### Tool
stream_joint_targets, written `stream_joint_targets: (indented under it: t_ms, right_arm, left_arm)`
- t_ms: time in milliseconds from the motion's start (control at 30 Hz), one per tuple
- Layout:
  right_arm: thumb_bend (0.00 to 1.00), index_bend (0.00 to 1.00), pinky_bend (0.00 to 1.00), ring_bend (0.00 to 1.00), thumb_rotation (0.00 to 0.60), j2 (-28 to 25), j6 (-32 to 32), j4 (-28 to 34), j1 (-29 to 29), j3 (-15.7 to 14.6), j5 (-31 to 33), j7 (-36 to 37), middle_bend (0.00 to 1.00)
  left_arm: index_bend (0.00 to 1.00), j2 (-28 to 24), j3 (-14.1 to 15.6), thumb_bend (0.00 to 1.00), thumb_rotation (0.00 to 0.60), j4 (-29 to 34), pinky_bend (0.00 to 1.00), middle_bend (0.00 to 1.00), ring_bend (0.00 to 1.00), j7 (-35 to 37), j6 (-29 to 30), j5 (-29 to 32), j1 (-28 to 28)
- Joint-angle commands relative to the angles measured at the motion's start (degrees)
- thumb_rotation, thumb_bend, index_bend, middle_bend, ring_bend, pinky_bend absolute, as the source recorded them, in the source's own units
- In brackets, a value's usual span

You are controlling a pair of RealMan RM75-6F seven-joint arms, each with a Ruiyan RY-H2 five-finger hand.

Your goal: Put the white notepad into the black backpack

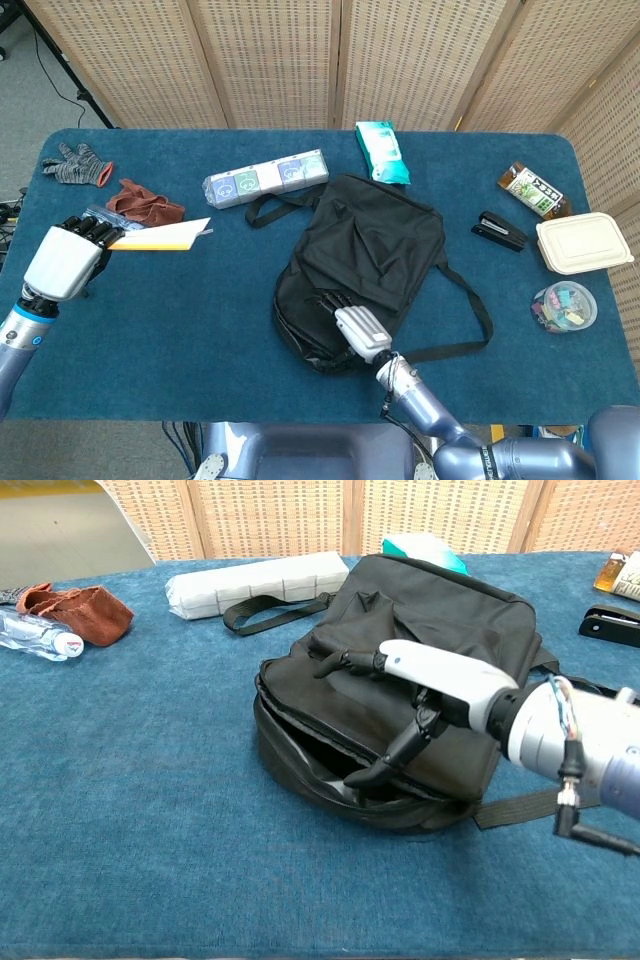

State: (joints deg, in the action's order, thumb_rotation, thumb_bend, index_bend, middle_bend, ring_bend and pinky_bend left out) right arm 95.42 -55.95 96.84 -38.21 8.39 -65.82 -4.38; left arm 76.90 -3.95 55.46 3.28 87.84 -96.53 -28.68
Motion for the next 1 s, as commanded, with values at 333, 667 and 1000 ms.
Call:
stream_joint_targets:
  t_ms: [333, 667, 1000]
  right_arm:
    - [0.00, 0.21, 0.05, 0.04, 0.600, 2.9, -1.8, -5.2, 0.4, -0.8, -1.9, -2.9, 0.19]
    - [0.07, 0.49, 0.54, 0.45, 0.600, 4.0, -4.7, -7.0, 1.8, -0.8, -2.6, -5.4, 0.56]
    - [0.66, 0.60, 0.66, 0.54, 0.600, 2.4, -5.2, -5.1, 2.8, -0.1, -2.6, -5.4, 0.66]
  left_arm:
    - [0.84, 0.0, 0.3, 0.71, 0.600, -0.2, 0.65, 0.62, 0.51, 0.0, 0.2, 0.0, 0.1]
    - [0.84, 0.4, 0.5, 0.71, 0.600, -0.3, 0.65, 0.62, 0.51, 0.2, 0.4, -0.4, -0.1]
    - [0.85, 1.3, 0.9, 0.71, 0.600, -1.7, 0.65, 0.62, 0.51, 1.5, 2.2, -1.2, 0.1]
